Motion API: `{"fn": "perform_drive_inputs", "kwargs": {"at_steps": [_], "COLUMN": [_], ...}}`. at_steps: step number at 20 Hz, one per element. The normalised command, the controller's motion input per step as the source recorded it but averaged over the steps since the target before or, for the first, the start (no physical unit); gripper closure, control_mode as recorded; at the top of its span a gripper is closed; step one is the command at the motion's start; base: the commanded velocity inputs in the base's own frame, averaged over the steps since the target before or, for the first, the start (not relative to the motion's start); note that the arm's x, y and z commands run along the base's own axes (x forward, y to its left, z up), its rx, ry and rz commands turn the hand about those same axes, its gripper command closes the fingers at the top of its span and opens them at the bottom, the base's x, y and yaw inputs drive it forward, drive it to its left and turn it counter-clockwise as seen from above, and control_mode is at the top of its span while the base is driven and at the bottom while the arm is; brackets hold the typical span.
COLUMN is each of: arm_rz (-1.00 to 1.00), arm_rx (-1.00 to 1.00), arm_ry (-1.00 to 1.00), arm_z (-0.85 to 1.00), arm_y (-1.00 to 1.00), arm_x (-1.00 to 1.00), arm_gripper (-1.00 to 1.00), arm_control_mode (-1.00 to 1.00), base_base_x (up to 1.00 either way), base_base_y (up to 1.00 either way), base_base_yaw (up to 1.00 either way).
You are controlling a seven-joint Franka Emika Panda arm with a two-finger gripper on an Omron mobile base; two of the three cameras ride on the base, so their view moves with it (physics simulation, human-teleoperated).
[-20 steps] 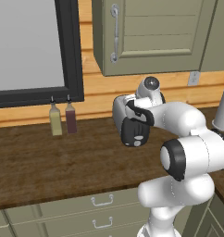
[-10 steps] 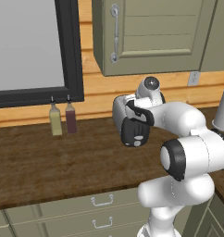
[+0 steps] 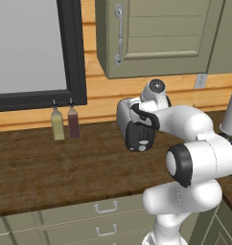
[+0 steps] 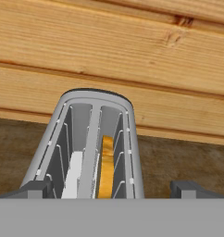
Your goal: Start the toaster. Once the lever pops up, take the bread to the plate on the dining counter.
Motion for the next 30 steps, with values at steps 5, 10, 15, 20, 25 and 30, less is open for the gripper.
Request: {"fn": "perform_drive_inputs", "kwargs": {"at_steps": [5,10,15,20,25,30], "arm_rz": [0.0,0.0,0.0,0.0,0.0,0.0], "arm_rx": [0.0,0.0,0.0,0.0,0.0,0.0], "arm_ry": [0.0,0.0,0.0,0.0,0.0,0.0], "arm_z": [0.0,0.0,0.0,0.0,0.0,0.0], "arm_y": [0.0,0.0,0.0,0.0,0.0,0.0], "arm_x": [0.0,0.0,0.0,0.0,0.0,0.0], "arm_gripper": [-1.0,-1.0,-1.0,-1.0,-1.0,-1.0], "arm_control_mode": [-1.0,-1.0,-1.0,-1.0,-1.0,-1.0], "base_base_x": [0.0,0.0,0.0,0.0,0.0,0.0], "base_base_y": [0.0,0.0,0.0,0.0,0.0,0.0], "base_base_yaw": [0.0,0.0,0.0,0.0,0.0,0.0]}}
